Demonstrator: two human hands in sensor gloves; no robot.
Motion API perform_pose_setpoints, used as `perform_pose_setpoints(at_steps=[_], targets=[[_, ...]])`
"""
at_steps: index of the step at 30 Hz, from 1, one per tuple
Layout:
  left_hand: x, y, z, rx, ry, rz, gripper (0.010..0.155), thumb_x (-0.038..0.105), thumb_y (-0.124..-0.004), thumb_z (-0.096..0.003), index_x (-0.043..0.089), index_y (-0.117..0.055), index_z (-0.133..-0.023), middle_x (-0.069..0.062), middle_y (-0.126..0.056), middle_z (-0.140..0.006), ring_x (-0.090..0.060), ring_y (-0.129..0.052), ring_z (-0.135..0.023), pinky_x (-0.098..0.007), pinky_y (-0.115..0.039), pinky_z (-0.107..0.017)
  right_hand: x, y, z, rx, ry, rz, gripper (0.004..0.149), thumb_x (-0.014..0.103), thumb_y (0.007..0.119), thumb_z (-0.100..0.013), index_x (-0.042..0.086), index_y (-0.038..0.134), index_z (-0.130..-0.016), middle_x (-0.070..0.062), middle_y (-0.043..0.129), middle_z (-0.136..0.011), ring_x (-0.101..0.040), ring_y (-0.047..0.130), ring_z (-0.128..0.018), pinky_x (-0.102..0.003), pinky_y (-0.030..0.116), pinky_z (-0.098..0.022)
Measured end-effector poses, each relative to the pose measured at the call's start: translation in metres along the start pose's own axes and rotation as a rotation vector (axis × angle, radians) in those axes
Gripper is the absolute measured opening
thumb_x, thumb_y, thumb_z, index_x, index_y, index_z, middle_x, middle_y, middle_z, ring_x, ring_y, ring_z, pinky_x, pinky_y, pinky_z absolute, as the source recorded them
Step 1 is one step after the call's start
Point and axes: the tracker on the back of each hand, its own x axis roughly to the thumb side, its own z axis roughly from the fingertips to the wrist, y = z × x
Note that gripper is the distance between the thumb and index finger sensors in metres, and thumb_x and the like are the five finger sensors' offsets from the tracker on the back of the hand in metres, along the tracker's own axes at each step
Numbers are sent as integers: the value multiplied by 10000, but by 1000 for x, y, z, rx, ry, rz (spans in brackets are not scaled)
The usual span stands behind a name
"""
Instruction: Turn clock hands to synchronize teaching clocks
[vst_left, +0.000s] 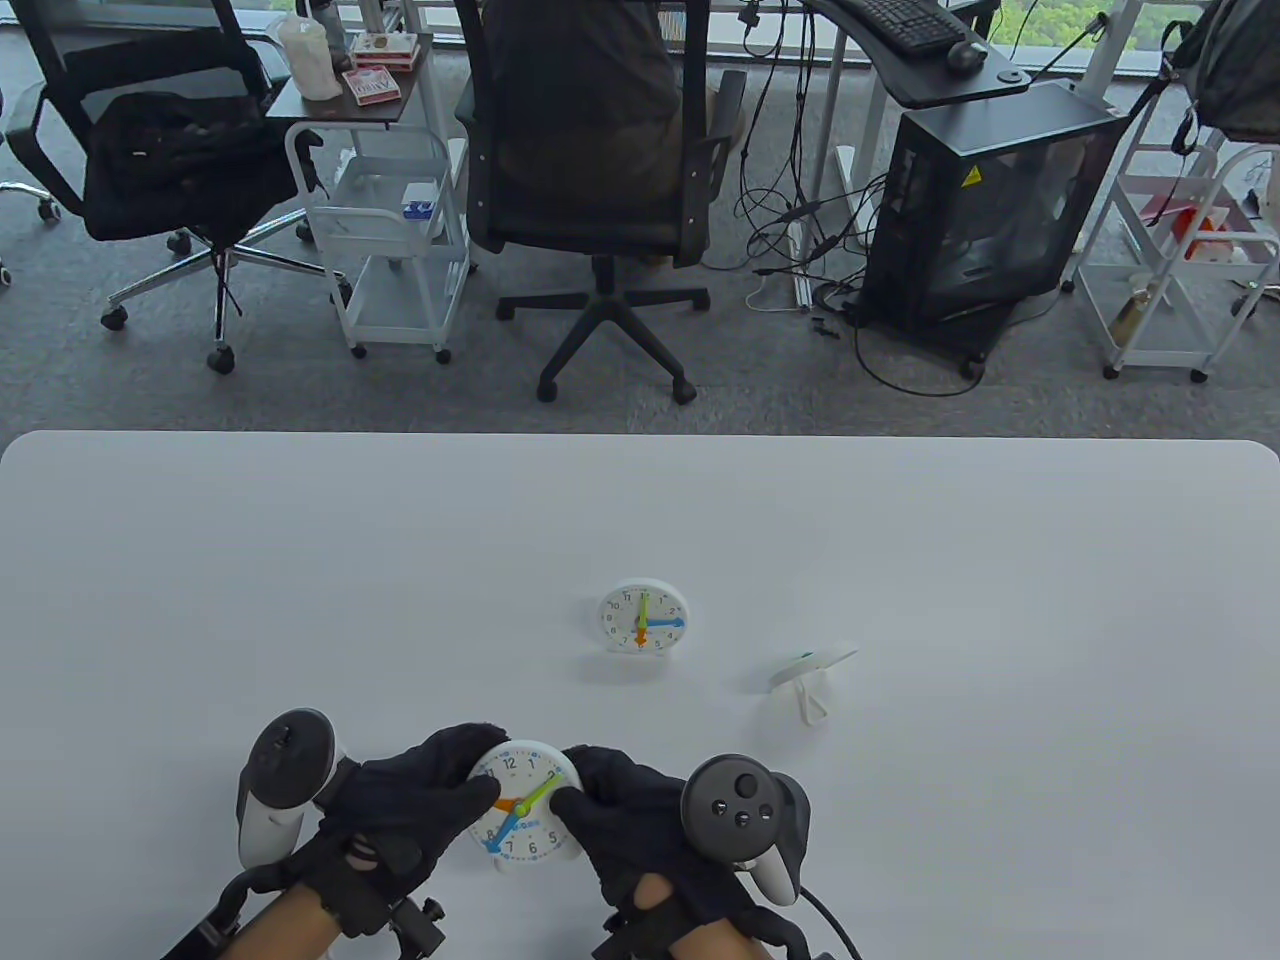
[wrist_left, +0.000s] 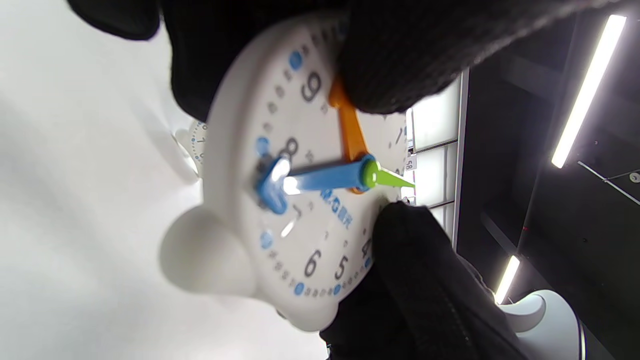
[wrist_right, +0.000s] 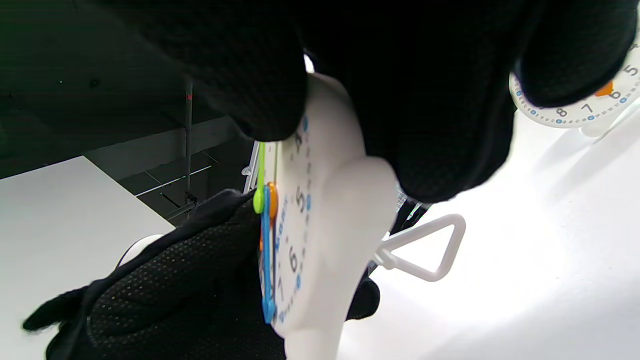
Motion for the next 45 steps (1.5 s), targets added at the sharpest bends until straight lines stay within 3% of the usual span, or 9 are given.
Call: perform_pose_setpoints(at_steps=[45], targets=[[0,-2,-3,-93,37,-74,680,331,-1015,-418,155,-670,-977,-65,-950,-846,-385,-951,-688,-703,-632,-606,0,2,1,14,9,6,534,351,851,-470,-64,845,-807,-145,1002,-587,-331,1055,-398,-608,784,-428]])
